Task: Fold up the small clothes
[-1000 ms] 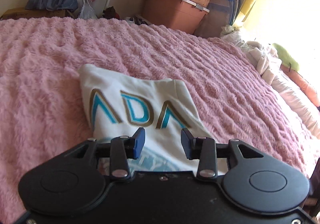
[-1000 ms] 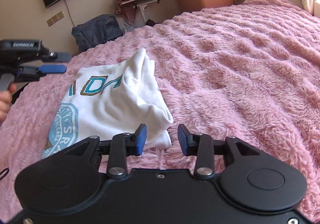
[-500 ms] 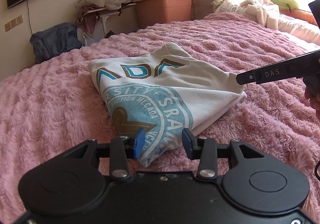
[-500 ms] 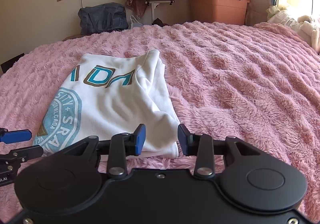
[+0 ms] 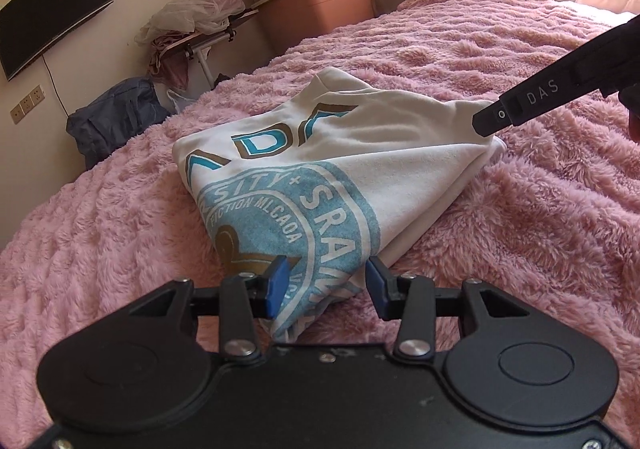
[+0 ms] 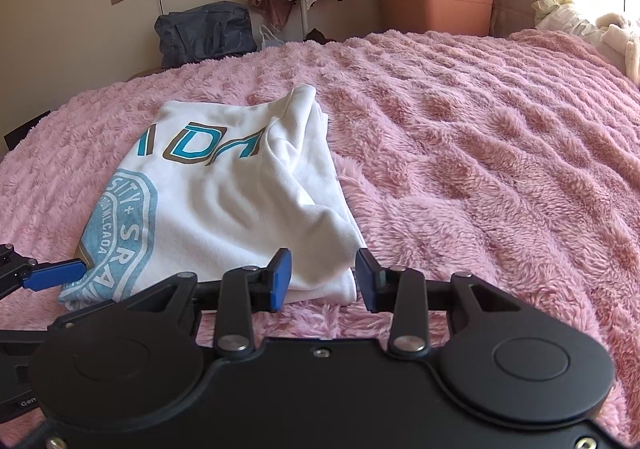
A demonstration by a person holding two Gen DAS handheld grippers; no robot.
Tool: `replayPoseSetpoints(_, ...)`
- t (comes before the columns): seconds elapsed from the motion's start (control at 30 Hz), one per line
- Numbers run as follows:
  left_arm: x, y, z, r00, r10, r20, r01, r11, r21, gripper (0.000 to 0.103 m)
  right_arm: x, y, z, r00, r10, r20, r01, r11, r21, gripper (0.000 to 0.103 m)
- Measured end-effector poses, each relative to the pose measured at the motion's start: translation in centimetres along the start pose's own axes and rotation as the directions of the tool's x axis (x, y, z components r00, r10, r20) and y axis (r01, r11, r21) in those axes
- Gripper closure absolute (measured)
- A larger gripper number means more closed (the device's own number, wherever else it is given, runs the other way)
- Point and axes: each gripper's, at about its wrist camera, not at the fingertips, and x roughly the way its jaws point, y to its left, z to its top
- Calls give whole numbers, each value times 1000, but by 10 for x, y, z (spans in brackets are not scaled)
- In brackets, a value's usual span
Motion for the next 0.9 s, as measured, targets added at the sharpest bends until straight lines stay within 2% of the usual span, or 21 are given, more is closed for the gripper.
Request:
replayPoseSetpoints(0.1, 8, -4, -1, 999, 44, -21, -43, 998, 46, 56, 0, -1, -1, 1000, 4, -1, -4, 1000, 9, 66)
replayPoseSetpoints(0.27, 4, -2, -4, 997, 71, -28, -69, 995, 74, 56, -2, 0, 1, 1000, 6, 3, -6, 1000, 8, 66)
replayPoseSetpoints(0.4, -1, 6, -12, 994, 101, -44, -98, 993, 60, 56, -3, 1, 4, 1000, 8, 10, -8, 1000, 4, 66)
replayPoseSetpoints(0.5, 5, 22, -17, 988, 118, -99, -120, 993, -10, 56, -4, 3, 6, 1000, 11, 13, -11, 1000, 2, 66)
replayPoseSetpoints(0.6, 1, 36, -19, 996, 57, -76, -65, 992, -111, 66, -4, 5, 6, 1000, 16, 13, -16, 1000, -1, 66)
replayPoseSetpoints(0.63, -1, 38, -19, 997, 42, -59, -49, 990, -132, 80, -4, 6, 6, 1000, 16, 12, -16, 1000, -6, 66)
replayPoseSetpoints(0.67, -3, 37, -18, 999, 17, -47, -23, 990, -141, 89, -4, 7, 6, 1000, 16, 11, -16, 1000, -9, 66)
replayPoseSetpoints(0.9, -12, 28, -18, 998, 58, -10, -59, 990, -125, 96, -4, 7, 7, 1000, 10, 10, -10, 1000, -15, 66)
